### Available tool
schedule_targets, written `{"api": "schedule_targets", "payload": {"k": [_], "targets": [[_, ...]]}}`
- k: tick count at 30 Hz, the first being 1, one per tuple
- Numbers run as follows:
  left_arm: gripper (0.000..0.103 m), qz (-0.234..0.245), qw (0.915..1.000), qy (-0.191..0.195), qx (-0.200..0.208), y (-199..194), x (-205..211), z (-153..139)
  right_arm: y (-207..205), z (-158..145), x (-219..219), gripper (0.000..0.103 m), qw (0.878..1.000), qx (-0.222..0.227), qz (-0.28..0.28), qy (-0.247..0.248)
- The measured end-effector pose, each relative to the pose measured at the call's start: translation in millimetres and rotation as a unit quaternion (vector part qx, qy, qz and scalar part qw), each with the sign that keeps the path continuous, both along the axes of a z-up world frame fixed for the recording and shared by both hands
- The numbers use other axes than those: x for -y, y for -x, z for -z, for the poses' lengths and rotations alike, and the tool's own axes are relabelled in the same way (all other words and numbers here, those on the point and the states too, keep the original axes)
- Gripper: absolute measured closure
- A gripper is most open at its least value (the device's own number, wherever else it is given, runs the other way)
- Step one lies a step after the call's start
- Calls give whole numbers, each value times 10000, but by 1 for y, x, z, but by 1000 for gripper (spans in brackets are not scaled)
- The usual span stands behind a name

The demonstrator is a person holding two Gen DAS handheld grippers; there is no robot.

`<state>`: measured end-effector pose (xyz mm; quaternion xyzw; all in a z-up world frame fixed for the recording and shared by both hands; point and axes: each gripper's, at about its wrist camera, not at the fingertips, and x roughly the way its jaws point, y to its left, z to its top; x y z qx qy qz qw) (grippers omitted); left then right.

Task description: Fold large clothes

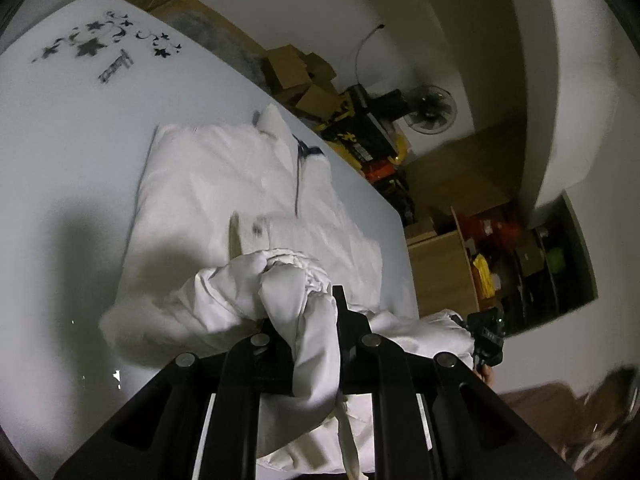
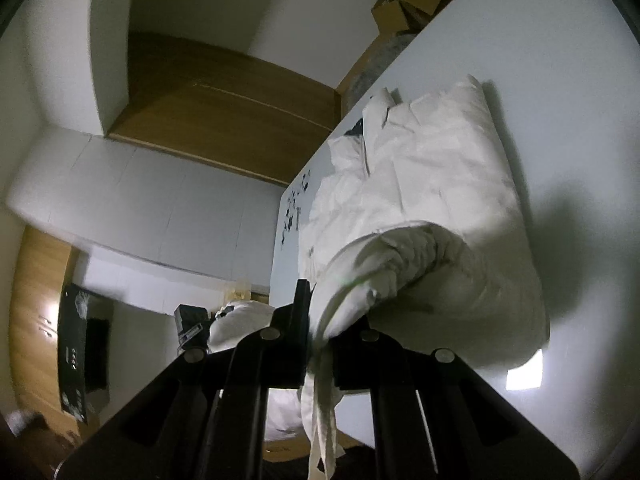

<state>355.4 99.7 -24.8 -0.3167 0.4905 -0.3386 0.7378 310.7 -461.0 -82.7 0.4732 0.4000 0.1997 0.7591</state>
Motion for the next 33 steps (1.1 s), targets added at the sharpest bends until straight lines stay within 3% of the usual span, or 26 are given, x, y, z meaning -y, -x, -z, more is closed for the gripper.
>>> {"api": "schedule_targets", "payload": {"k": [8, 14, 20, 23, 26, 28, 29, 30, 31, 33], "targets": [[91, -345, 9980, -297, -434, -139, 42, 22, -141, 21, 30, 94, 9975, -702, 40, 59], [91, -583, 9917, -671, -930, -219, 65, 84, -218, 76, 44, 94, 9917, -1255, 215, 156], [90, -624, 9878, -503, -1338, -255, 67, 144, -249, 142, 50, 94, 9879, -1510, 362, 20], [87, -679, 9864, -321, -1459, -257, 65, 165, -245, 160, 50, 96, 9868, -1506, 542, -240], [86, -635, 9857, -81, -1559, -259, 58, 168, -238, 161, 52, 86, 9872, -1331, 615, -633], [73, -711, 9839, 238, -1625, -260, 47, 164, -234, 154, 56, 62, 9868, -1073, 667, -1012], [47, -767, 9835, 431, -1581, -258, 42, 156, -229, 145, 57, 32, 9864, -836, 765, -1194], [11, -799, 9848, 650, -1401, -256, 36, 141, -224, 136, 59, 12, 9861, -672, 855, -1257], [0, -845, 9858, 729, -1256, -254, 31, 128, -217, 122, 63, 8, 9859, -444, 982, -1282], [0, -1157, 9900, 502, -625, -244, 14, 80, -200, 88, 67, 7, 9844, 50, 1293, -1191]]}}
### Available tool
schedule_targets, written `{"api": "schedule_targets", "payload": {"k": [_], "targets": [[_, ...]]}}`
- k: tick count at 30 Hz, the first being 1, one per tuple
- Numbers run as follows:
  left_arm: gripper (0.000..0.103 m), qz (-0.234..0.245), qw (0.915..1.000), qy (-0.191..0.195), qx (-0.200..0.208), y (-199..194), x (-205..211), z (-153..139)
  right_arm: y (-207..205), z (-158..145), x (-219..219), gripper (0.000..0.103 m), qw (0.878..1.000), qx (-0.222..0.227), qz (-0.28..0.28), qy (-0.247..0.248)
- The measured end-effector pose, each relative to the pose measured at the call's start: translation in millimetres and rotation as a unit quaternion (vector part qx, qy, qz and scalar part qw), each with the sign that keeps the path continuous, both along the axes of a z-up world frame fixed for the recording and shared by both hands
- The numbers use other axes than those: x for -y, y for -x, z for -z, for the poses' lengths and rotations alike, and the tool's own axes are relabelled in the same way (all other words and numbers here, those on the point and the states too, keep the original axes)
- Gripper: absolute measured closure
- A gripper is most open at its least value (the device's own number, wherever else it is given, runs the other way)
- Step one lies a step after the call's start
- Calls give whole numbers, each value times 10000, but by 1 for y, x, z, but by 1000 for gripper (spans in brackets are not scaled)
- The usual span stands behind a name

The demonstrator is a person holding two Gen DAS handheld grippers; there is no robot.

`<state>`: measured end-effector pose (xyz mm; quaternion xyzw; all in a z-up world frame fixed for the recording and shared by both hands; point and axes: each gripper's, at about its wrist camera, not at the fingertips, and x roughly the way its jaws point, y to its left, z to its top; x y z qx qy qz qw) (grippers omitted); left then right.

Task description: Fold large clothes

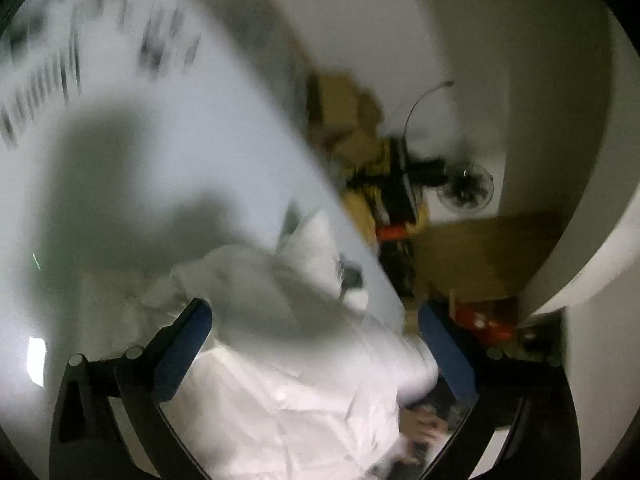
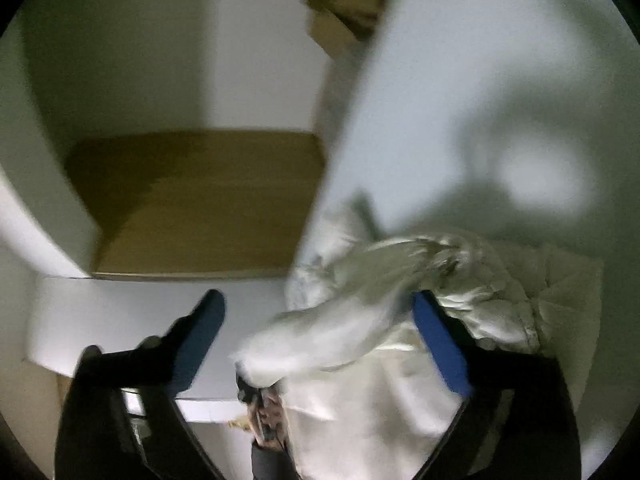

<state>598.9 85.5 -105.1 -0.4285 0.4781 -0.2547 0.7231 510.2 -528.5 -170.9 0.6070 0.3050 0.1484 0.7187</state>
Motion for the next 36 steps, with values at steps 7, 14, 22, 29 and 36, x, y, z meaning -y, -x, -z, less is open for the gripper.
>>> {"api": "schedule_targets", "payload": {"k": [7, 14, 22, 29, 36], "targets": [[0, -1332, 9315, -2656, 2096, 108, -1, -130, 88, -129, -62, 9, 9618, 682, 489, 2605], [0, -805, 8903, -3968, 2084, 143, 163, -72, 37, -92, -245, 62, 8608, -246, -367, 5070], [1, -506, 8598, -4932, 1222, 66, 167, 21, -35, 4, -252, 59, 7791, -1411, -589, 6080], [0, -486, 8837, -4476, 1280, 45, 131, 67, -32, 30, -203, 52, 8287, -982, -680, 5469], [0, -929, 8705, -4550, 1629, 43, 117, 20, -29, -1, -171, 51, 7870, -1431, 165, 6000]]}}
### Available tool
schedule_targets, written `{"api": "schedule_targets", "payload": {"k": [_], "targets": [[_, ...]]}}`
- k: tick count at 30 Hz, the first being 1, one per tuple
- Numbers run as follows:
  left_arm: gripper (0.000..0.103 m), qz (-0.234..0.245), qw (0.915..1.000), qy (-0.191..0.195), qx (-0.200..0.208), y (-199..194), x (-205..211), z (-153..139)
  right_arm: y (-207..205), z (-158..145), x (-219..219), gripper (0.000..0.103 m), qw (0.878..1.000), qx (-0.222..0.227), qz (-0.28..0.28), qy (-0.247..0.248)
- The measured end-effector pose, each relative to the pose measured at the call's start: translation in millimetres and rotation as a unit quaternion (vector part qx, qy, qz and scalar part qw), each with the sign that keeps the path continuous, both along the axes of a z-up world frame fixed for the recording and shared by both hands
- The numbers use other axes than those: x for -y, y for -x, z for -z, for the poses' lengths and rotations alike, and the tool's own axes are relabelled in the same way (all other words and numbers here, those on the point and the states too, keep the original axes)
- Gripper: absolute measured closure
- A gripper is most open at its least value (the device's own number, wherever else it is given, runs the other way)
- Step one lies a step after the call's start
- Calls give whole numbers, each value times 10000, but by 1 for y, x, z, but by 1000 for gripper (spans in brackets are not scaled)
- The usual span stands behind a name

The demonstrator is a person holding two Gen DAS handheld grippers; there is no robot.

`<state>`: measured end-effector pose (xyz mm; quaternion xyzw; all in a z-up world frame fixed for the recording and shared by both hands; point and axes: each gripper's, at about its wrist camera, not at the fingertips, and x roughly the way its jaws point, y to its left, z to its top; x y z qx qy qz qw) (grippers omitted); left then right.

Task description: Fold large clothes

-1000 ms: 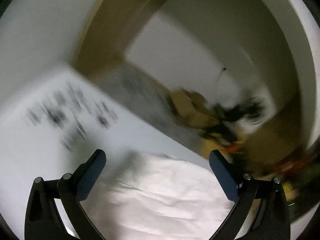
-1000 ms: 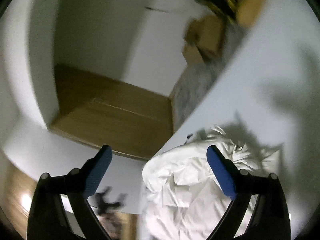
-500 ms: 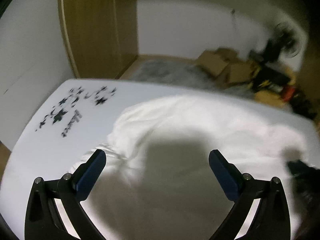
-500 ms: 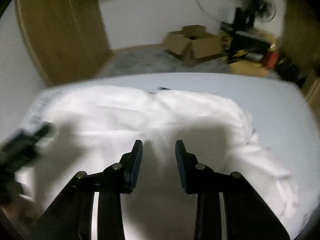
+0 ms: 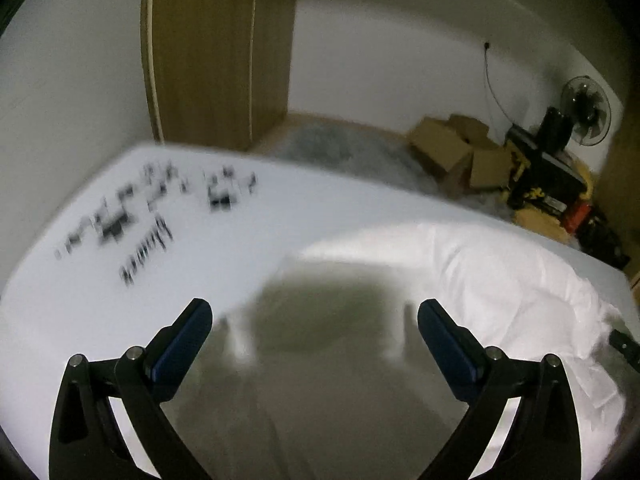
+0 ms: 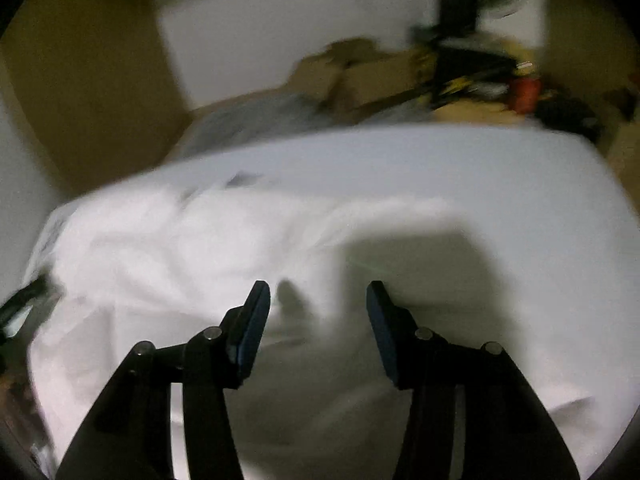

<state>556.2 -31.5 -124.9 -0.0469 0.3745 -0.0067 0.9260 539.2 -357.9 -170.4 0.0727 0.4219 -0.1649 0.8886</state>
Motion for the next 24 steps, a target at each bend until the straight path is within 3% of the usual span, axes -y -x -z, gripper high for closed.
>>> {"api": "schedule_targets", "payload": {"k": [2, 4, 5, 10, 17, 20, 22, 23, 24], "targets": [[0, 2, 9994, -241, -254, -10, 6, 19, -6, 21, 5, 50, 9981, -437, 110, 409], [0, -106, 9976, 273, -620, -19, -7, 44, -4, 32, 11, 46, 9989, -395, 51, 227], [0, -251, 9970, 449, -583, -20, -14, 49, -4, 35, 14, 44, 9993, -366, 76, 93], [0, -265, 9967, 515, -568, -20, -15, 59, 0, 41, 19, 40, 9993, -262, 2, -280], [0, -239, 9948, 628, -759, -25, -16, 66, -5, 48, 5, 39, 9996, -261, 56, 86], [1, -433, 9962, 304, -691, -14, -10, 42, -9, 35, 0, 36, 9975, -578, 186, 357], [1, -363, 9981, 460, -213, 4, 6, 6, 1, 9, -5, 36, 9993, -140, 344, 45], [1, -333, 9990, 287, -10, 10, 22, -10, 5, -11, -17, 35, 9991, 247, 292, -169], [0, -208, 9996, 187, 84, 12, 37, -18, 1, -19, -25, 30, 9990, 334, 255, -172]]}}
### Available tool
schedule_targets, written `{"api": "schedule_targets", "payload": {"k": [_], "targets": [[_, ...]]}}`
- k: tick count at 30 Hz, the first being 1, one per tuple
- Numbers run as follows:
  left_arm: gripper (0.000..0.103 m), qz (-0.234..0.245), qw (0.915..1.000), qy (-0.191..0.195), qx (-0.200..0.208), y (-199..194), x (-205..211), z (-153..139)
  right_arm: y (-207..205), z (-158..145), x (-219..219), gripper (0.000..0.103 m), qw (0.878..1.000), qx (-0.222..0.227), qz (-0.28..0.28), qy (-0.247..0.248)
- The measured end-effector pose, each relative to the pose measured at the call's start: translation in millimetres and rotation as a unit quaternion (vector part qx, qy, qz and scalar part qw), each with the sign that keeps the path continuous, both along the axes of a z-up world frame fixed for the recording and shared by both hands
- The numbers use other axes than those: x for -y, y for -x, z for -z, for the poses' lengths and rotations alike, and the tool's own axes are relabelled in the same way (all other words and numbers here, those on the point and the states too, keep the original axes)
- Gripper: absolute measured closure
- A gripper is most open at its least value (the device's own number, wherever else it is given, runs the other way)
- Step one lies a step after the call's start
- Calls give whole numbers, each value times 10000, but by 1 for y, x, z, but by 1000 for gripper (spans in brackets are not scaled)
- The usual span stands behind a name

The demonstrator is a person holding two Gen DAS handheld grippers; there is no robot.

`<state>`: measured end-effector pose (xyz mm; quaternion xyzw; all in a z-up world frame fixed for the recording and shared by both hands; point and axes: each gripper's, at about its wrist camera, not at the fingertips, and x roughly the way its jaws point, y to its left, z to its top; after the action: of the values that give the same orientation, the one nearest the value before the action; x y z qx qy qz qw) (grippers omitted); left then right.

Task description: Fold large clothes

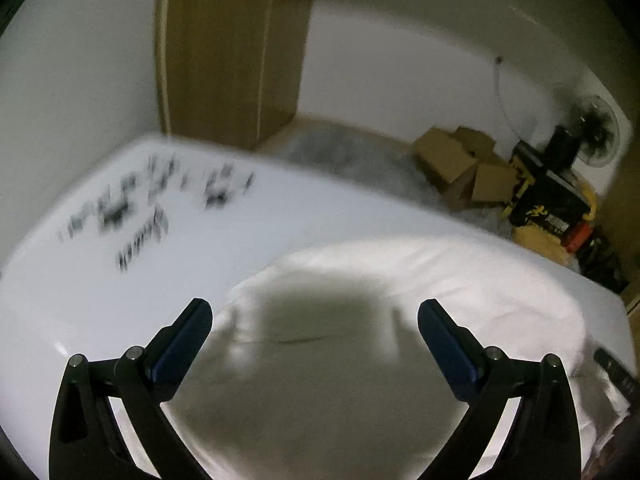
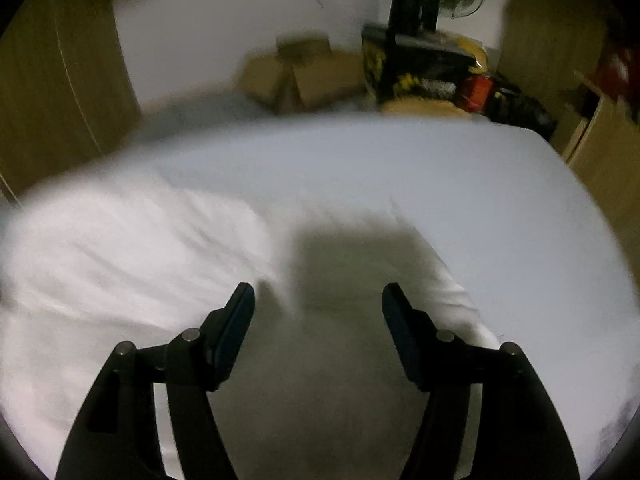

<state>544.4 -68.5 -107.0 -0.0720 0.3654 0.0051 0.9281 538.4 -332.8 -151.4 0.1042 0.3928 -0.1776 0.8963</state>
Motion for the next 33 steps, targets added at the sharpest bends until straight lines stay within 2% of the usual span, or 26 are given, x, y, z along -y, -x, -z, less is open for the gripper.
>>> {"api": "schedule_targets", "payload": {"k": [1, 3, 5, 8, 10, 11, 15, 23, 25, 26, 28, 29, 31, 33], "targets": [[0, 146, 9998, -110, 62, 1, 15, -5, -8, -9, -22, 28, 9998, -18, -135, 147], [0, 183, 9978, -618, 172, 0, 43, -4, -18, -10, -54, 27, 9981, -96, -415, 436], [0, 114, 9969, -769, 77, -5, 50, 10, -31, 2, -75, 27, 9962, -274, -511, 646], [0, 86, 9968, -707, -360, -14, 48, 45, -47, 34, -78, 27, 9946, -678, -525, 587], [0, 108, 9967, -705, -382, -15, 50, 57, -50, 49, -73, 23, 9949, -742, -505, 464], [0, 115, 9961, -806, -338, -13, 54, 59, -51, 53, -75, 22, 9947, -713, -489, 553], [0, 51, 9941, -1053, -245, -13, 59, 67, -56, 60, -79, 21, 9930, -718, -508, 793], [0, 117, 9917, -1190, -478, -25, 61, 77, -54, 65, -82, 20, 9924, -765, -485, 831], [0, 330, 9929, -962, -614, -25, 54, 73, -52, 60, -83, 20, 9919, -837, -542, 788], [0, 500, 9933, -791, -676, -21, 44, 66, -48, 52, -78, 21, 9920, -894, -664, 594], [0, 491, 9967, -475, -429, -6, 19, 45, -27, 27, -61, 21, 9958, -612, -559, 385], [0, 428, 9978, -475, -193, 5, 4, 34, -4, 6, -49, 20, 9967, -346, -428, 603], [0, 244, 9969, -747, 88, 15, -22, 25, 22, -12, -29, 18, 9918, -263, -103, 1248], [0, 128, 9972, -704, -216, 7, -45, 38, 30, -9, -5, 18, 9894, -461, 74, 1378]]}}
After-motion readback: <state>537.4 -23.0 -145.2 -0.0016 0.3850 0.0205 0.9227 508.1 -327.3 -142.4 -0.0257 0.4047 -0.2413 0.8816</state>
